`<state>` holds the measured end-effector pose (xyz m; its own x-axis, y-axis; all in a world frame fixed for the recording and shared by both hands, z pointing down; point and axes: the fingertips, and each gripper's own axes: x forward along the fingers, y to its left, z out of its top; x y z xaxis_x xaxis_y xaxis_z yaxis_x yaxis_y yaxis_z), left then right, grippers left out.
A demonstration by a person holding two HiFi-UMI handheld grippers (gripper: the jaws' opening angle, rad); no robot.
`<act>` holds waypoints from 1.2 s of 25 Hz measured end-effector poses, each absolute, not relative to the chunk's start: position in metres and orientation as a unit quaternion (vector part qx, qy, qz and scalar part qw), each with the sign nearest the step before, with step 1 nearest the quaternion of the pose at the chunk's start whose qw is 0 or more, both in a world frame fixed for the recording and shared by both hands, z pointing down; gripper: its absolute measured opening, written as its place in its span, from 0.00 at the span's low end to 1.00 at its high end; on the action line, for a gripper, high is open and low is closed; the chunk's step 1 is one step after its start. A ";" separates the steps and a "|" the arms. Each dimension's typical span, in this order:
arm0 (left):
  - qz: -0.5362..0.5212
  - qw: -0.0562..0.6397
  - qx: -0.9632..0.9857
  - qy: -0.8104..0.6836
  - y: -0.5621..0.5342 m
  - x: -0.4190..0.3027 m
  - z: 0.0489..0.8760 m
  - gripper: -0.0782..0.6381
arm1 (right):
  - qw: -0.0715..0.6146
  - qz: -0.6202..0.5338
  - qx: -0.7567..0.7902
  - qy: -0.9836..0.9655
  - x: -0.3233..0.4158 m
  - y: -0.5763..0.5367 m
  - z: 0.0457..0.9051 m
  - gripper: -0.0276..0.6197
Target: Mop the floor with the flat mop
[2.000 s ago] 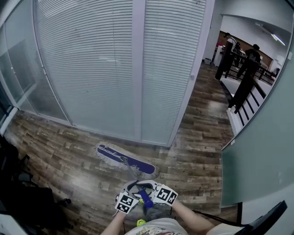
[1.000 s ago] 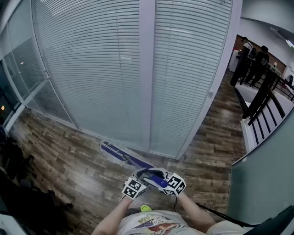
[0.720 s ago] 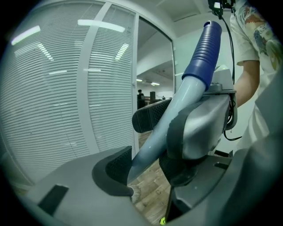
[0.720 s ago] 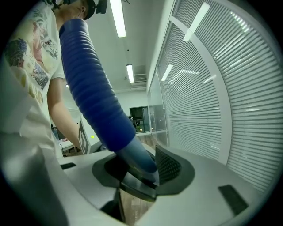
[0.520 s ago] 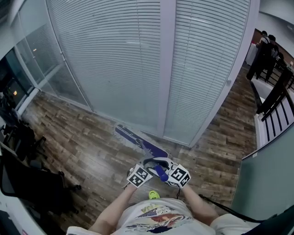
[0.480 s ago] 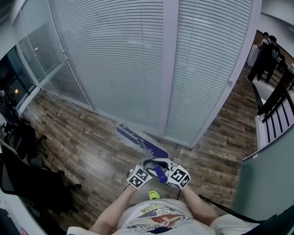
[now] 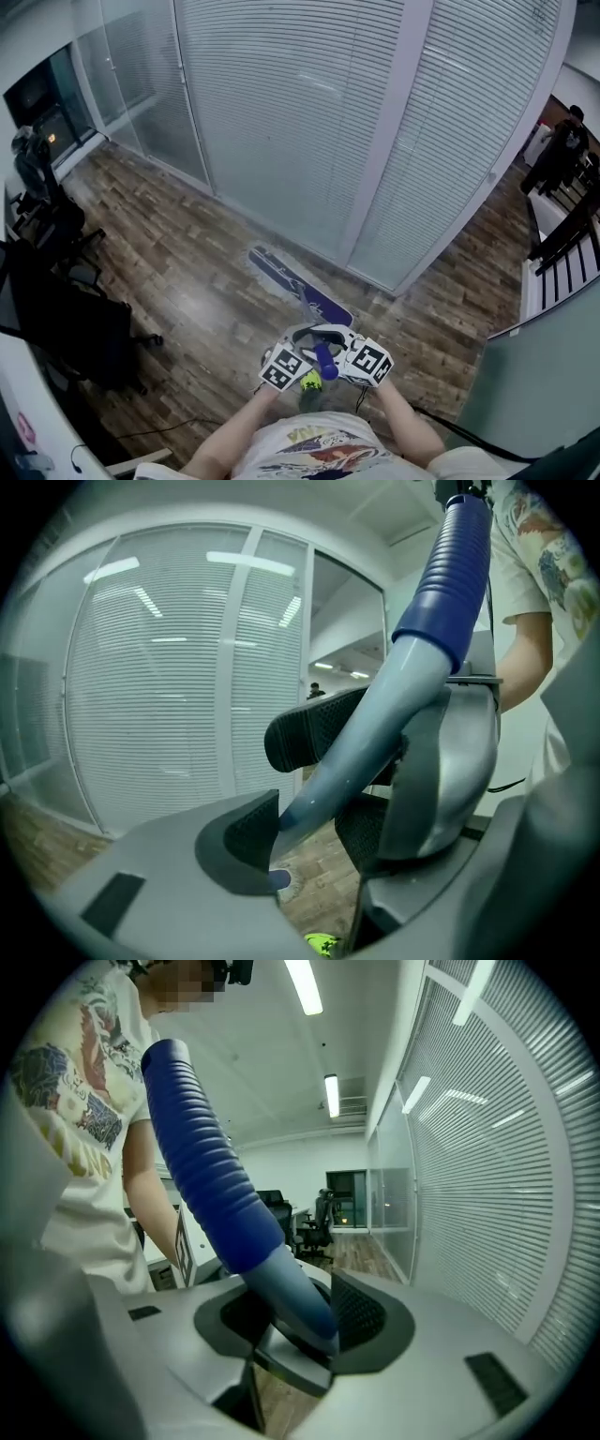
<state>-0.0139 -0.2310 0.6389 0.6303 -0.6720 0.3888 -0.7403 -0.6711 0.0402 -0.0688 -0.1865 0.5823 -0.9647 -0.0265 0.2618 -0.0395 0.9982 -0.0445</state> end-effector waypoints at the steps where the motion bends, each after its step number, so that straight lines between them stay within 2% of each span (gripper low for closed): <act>1: 0.168 0.102 0.897 -0.396 -0.216 -0.015 0.638 0.35 | 0.137 0.025 0.005 -0.990 -0.071 -0.170 0.583 0.31; 15: 0.151 0.120 0.896 -0.401 -0.040 -0.013 0.633 0.35 | 0.157 0.040 -0.032 -0.986 -0.070 0.007 0.578 0.32; 22: 0.166 0.126 0.890 -0.405 0.037 0.033 0.627 0.35 | 0.150 0.048 -0.029 -0.987 -0.021 0.083 0.569 0.32; 30: 0.172 0.128 0.881 -0.422 0.140 0.125 0.624 0.35 | 0.143 0.047 -0.042 -0.988 0.074 0.188 0.564 0.32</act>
<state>0.1250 0.1399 0.6238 0.5854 -0.6992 0.4104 -0.7871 -0.6116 0.0807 0.0738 0.1875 0.5642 -0.9554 0.0963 0.2791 0.0695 0.9921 -0.1044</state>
